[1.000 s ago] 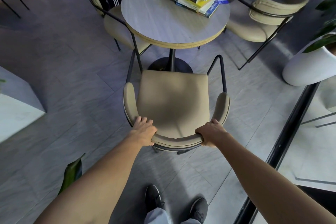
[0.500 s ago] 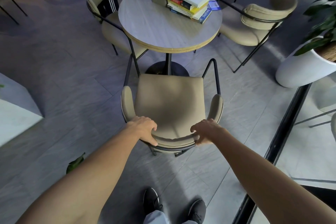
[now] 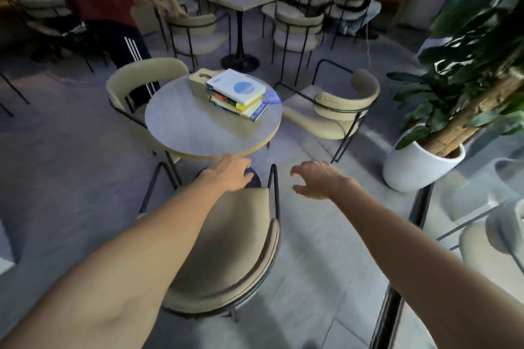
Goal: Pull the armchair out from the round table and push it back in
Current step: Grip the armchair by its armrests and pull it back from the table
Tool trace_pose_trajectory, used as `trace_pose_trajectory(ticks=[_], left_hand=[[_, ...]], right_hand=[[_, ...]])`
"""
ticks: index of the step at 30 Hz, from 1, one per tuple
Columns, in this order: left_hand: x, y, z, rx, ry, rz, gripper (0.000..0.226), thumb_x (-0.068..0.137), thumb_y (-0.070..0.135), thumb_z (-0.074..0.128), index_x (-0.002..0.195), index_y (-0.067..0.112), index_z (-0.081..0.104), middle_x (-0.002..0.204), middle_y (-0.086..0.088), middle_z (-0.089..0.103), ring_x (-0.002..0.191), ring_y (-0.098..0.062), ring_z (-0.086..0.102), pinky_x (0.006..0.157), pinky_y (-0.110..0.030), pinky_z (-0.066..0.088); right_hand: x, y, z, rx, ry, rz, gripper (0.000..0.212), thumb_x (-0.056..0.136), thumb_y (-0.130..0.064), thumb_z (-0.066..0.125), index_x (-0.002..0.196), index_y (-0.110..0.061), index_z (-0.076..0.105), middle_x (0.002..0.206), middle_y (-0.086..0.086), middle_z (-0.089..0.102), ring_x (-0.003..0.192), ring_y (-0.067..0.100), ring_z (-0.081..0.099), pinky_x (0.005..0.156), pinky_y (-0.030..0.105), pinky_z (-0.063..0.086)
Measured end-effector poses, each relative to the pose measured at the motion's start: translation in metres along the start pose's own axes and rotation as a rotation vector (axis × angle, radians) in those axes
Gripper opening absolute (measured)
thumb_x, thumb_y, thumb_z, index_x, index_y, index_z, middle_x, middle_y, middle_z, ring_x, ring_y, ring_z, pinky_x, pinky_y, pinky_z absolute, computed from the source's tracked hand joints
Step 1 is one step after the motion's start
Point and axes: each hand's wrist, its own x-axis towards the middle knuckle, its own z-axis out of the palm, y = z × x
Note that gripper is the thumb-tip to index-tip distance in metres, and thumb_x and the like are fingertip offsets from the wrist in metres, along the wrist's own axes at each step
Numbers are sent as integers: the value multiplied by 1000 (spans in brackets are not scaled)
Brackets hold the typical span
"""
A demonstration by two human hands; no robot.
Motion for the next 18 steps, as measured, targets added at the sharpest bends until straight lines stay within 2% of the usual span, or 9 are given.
trace_pose_trajectory(ticks=[6,10,14,18], left_hand=[[98,99,-69,2,115,-49,30,97,47,44,111,24,59,121,-5,59,112,-29,57,86,-37,41],[159,152,-100,1,140,-22,32,98,47,43,114,24,59,117,-5,58,109,-30,57,81,-37,42],[225,181,-121,-12,188,2,31,98,44,44,114,22,59,118,-4,57,108,-30,58,73,-34,37],[311,196,-127,-20,176,23,31,98,43,46,118,22,58,119,-6,56,112,-29,57,80,-37,38]], right_hand=[[15,139,-63,6,62,27,49,93,-46,56,139,-29,52,132,4,61,126,27,54,98,37,43],[33,215,-91,-1,76,43,49,94,-45,56,140,-28,51,135,3,59,125,28,55,95,39,45],[67,279,-99,-12,64,61,51,92,-44,57,141,-29,50,135,2,59,124,26,55,97,40,45],[120,339,-96,-17,47,96,54,89,-44,60,140,-29,51,135,1,59,125,26,54,97,41,47]])
